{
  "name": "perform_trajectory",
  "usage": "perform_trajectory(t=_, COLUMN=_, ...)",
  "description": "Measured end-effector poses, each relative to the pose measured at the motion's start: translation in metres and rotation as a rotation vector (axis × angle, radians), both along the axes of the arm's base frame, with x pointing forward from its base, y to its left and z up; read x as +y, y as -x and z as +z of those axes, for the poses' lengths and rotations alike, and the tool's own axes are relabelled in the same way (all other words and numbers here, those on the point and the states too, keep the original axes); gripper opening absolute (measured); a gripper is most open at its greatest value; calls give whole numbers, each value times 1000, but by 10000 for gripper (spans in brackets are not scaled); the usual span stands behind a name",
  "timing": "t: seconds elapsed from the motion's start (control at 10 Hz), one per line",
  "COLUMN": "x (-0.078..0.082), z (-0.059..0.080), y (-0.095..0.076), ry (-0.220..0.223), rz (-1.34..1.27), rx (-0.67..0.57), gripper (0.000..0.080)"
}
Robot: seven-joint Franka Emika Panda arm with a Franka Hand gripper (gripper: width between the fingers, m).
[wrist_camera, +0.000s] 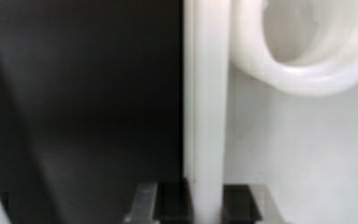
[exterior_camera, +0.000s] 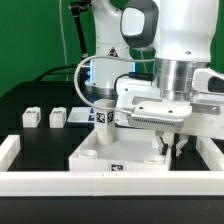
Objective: Assemble square table
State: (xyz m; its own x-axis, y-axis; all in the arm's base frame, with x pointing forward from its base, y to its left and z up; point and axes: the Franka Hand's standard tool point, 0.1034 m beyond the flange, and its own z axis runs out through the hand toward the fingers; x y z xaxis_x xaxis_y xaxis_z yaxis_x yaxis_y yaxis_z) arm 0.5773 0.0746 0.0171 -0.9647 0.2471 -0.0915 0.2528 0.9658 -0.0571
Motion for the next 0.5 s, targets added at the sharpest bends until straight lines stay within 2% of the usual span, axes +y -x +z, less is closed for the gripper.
perform_trajectory(t=0.3, x=-1, z=-3, y=3, ry=5, rz=38, rx=19, gripper=62)
perform_trajectory(t=0.5, x=12, z=-2, y=1, ry=10, rz=201, rx=100, gripper=62)
